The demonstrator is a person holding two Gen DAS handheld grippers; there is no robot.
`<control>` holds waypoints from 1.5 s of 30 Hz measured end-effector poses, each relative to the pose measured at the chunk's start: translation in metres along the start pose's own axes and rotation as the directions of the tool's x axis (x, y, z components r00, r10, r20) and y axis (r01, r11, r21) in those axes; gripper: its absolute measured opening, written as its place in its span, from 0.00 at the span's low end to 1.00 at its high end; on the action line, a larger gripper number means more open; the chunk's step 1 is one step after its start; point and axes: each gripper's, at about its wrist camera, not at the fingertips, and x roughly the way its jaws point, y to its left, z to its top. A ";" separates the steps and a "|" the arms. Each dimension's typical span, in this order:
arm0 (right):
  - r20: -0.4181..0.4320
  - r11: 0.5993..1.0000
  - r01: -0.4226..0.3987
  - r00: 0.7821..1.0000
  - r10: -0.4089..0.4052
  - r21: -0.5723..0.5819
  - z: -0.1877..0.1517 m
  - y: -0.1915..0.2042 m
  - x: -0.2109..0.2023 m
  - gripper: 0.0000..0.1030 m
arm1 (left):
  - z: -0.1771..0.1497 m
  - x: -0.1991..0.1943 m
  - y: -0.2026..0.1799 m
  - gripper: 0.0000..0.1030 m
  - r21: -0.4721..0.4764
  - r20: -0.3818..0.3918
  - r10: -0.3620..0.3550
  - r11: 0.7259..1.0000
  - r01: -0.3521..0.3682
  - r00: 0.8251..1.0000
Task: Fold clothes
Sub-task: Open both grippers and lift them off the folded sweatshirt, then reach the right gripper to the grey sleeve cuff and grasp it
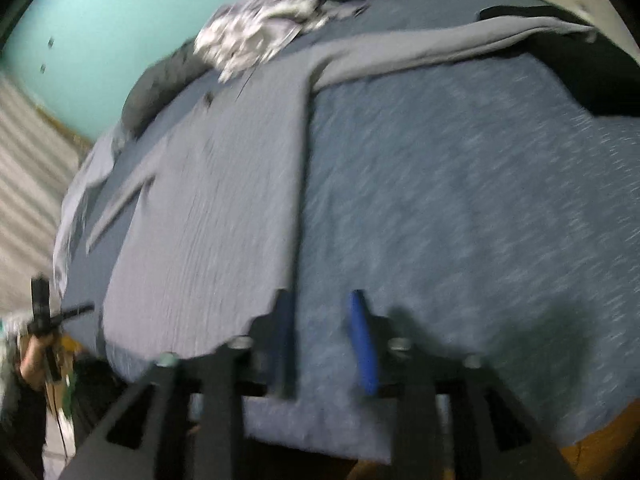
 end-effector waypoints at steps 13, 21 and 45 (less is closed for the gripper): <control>0.211 0.974 0.133 0.962 -0.171 0.185 0.104 -0.075 -0.045 0.54 | 0.061 0.008 -0.041 0.52 -0.034 0.155 0.025 0.999 -0.020 0.988; 0.264 0.944 0.162 0.934 -0.241 0.287 0.147 -0.114 -0.057 0.59 | 0.098 0.053 -0.059 0.61 -0.051 0.185 0.021 0.999 -0.012 0.982; 0.308 0.853 0.227 0.864 -0.399 0.470 0.218 -0.202 -0.056 0.68 | 0.116 0.098 -0.083 0.94 -0.144 0.272 0.093 0.988 -0.055 0.958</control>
